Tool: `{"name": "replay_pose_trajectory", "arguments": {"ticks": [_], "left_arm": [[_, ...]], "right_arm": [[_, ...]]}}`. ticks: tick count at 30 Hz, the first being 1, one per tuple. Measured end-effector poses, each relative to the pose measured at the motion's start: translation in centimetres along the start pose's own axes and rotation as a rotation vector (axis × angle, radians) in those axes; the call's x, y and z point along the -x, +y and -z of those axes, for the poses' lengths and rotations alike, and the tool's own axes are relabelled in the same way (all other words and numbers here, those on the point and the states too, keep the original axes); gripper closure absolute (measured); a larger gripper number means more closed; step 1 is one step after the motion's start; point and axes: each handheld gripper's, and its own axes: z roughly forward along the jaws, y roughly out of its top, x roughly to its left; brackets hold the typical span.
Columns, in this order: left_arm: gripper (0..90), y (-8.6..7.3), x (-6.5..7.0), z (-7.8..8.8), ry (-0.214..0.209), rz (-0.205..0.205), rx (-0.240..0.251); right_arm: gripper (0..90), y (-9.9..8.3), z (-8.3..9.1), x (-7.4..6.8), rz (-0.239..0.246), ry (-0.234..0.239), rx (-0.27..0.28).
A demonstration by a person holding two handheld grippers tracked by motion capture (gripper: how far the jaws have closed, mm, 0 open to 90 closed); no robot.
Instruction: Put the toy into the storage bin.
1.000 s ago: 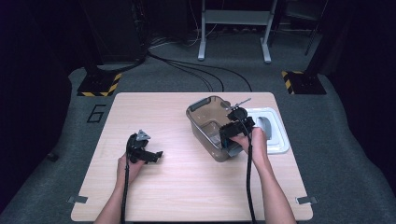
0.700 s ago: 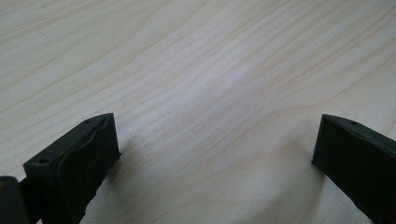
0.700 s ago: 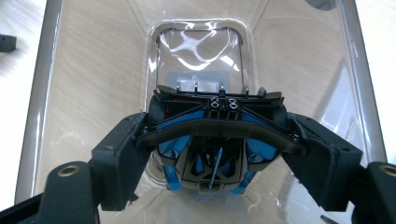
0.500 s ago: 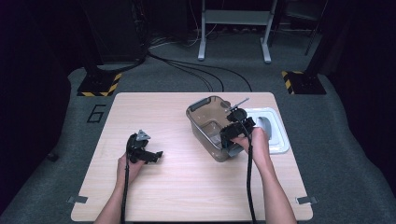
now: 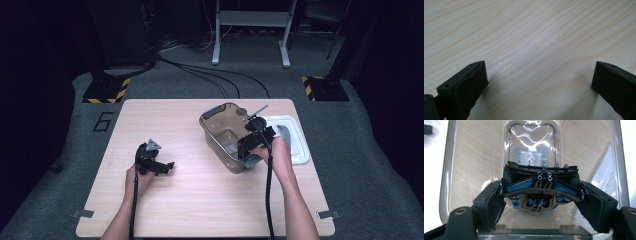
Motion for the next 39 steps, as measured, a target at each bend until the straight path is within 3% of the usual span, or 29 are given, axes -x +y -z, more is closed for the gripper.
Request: {"name": "replay_pose_trajectory", "arguments": {"ticks": [19, 27, 39], "left_arm": [[0.2, 0.0, 0.0, 0.0, 0.0, 0.0, 0.0], [0.2, 0.0, 0.0, 0.0, 0.0, 0.0, 0.0], [0.2, 0.0, 0.0, 0.0, 0.0, 0.0, 0.0]], "right_arm": [[23.9, -0.19, 0.43, 0.03, -0.004, 0.013, -0.057], [23.9, -0.34, 0.48, 0.05, 0.023, 0.014, -0.056], [23.8, -0.39, 0.51, 0.04, 0.021, 0.013, -0.057]]}}
